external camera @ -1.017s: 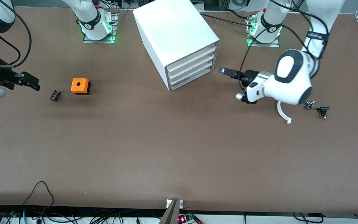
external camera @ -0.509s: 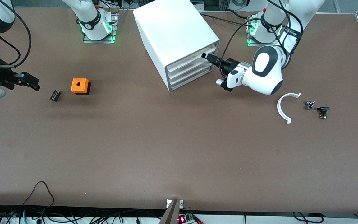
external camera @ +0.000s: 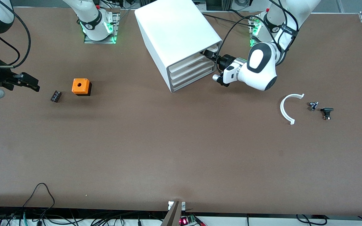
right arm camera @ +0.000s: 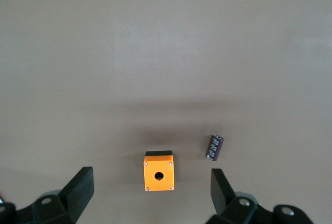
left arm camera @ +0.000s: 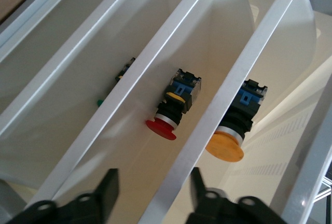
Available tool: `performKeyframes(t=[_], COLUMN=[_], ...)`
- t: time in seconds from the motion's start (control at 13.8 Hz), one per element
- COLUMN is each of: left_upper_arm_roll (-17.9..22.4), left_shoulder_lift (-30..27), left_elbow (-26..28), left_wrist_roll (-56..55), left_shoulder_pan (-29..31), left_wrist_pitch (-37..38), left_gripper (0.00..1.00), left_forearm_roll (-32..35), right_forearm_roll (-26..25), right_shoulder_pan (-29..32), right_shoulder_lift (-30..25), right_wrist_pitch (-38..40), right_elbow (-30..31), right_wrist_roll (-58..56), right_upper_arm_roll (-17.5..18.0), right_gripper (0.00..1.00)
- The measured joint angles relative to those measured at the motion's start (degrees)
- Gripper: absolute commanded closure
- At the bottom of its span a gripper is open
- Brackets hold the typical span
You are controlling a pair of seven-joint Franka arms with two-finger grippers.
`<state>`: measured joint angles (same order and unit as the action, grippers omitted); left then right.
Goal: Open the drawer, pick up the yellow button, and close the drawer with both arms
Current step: 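Pull the drawer open with the left gripper while the right gripper advances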
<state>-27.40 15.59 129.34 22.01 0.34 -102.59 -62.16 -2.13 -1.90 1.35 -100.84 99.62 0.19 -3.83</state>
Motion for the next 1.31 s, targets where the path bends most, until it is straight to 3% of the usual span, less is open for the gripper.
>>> performKeyframes(t=[0.36,0.87,0.94,1.02,1.31], left_upper_arm_roll=[0.5,9.5,9.8,9.8,10.0], left_shoulder_lift=[-0.7,-2.1,-2.1,-2.2,-2.2], left_elbow=[-0.3,-4.1,-4.5,-4.8,-5.0], left_wrist_roll=[0.4,3.2,3.2,3.4,2.7], left_shoulder_pan=[0.6,3.4,3.5,3.5,3.4], left_wrist_pitch=[-0.4,-6.1,-7.2,-7.9,-14.2], left_gripper=[1.0,1.0,0.13,0.0,0.0], left_forearm_roll=[-1.1,-1.1,-1.1,-1.1,-1.1], right_forearm_roll=[0.0,0.0,0.0,0.0,0.0], right_shoulder_pan=[0.0,0.0,0.0,0.0,-0.3], right_shoulder_lift=[0.0,0.0,0.0,0.0,0.8], right_wrist_pitch=[0.0,1.0,1.0,1.0,1.0], right_elbow=[0.0,0.0,0.0,0.0,0.1], right_wrist_roll=[-0.4,-0.6,-0.6,-0.6,-0.7], right_upper_arm_roll=[0.0,0.0,0.1,0.1,0.5], right_gripper=[0.0,0.0,0.0,0.0,0.0])
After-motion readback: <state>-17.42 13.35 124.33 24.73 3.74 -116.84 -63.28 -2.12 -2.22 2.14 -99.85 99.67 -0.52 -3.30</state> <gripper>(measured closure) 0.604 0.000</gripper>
